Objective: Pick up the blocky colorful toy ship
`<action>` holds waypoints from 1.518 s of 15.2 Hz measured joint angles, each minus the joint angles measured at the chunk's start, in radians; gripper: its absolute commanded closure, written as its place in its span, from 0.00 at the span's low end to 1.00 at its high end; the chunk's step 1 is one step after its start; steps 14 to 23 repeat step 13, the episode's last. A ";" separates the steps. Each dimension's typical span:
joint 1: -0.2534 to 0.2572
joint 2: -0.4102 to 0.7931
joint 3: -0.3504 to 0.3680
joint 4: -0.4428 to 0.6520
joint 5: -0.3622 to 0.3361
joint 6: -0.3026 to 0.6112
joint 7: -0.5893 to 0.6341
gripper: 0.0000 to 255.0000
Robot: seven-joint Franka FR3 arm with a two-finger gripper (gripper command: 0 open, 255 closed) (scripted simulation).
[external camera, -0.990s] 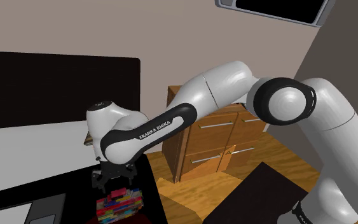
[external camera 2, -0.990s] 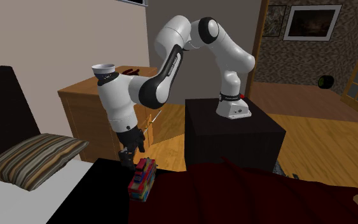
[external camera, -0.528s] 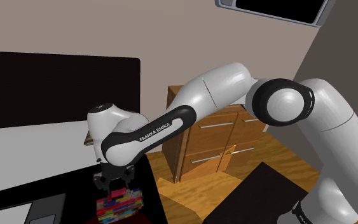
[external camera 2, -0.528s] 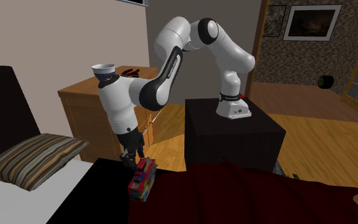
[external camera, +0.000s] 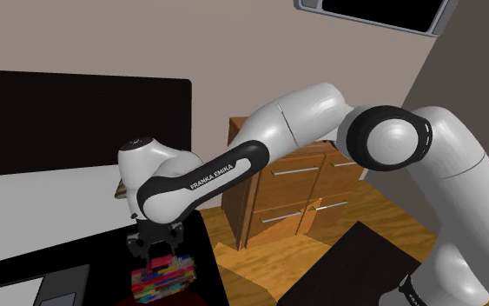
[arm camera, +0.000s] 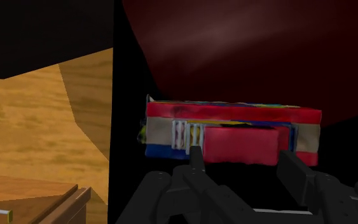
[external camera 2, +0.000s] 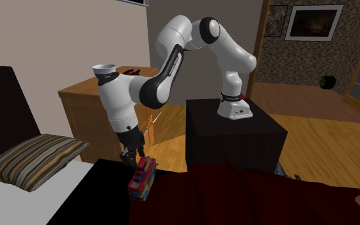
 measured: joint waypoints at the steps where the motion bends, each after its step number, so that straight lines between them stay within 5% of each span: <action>1: -0.001 -0.010 0.002 -0.004 0.002 -0.006 0.001 1.00; 23: -0.016 -0.098 0.025 0.005 0.028 -0.102 -0.006 1.00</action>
